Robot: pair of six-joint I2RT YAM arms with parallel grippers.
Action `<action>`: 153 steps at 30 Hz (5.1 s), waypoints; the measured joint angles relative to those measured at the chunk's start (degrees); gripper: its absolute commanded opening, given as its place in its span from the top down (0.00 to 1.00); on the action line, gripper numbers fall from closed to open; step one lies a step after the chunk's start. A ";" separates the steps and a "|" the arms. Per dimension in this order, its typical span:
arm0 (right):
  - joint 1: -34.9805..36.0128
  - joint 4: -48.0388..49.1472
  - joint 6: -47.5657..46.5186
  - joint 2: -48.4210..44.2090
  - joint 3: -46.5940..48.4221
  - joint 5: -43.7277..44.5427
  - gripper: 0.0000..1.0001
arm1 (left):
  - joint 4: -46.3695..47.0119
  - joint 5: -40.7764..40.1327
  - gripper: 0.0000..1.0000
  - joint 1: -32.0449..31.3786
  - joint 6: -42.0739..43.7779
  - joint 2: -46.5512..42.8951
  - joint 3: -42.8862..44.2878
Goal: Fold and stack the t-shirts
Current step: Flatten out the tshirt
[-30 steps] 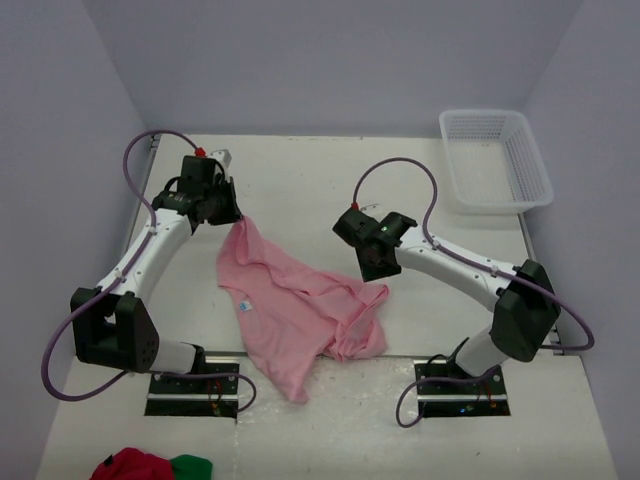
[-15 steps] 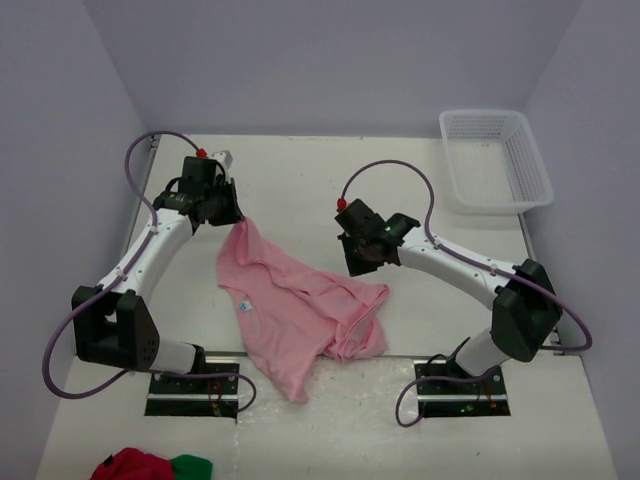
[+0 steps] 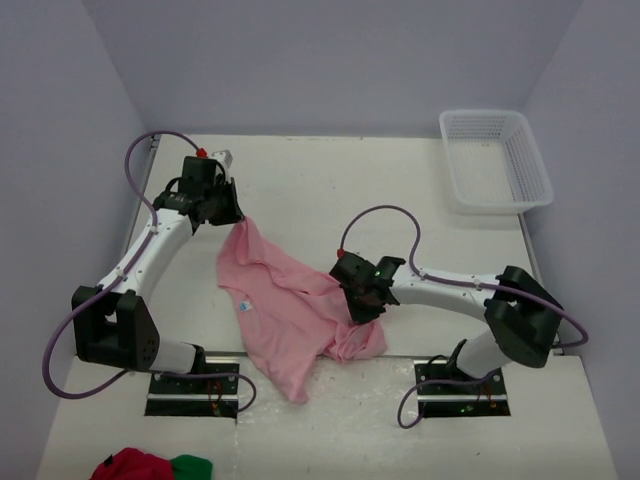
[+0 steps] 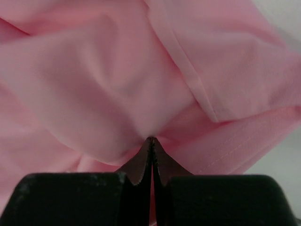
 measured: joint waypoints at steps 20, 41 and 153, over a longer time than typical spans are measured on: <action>11.78 -16.83 28.28 -5.07 -8.09 13.57 0.63 | 0.46 0.94 1.00 0.00 -0.02 0.15 -0.50; -0.55 -13.57 13.14 -0.07 2.03 21.33 0.71 | 0.57 1.92 1.00 -0.02 -0.02 0.13 -1.79; -9.97 -17.42 -4.83 -2.91 27.52 35.63 1.00 | 4.07 3.85 1.00 -0.02 0.07 -7.76 -1.88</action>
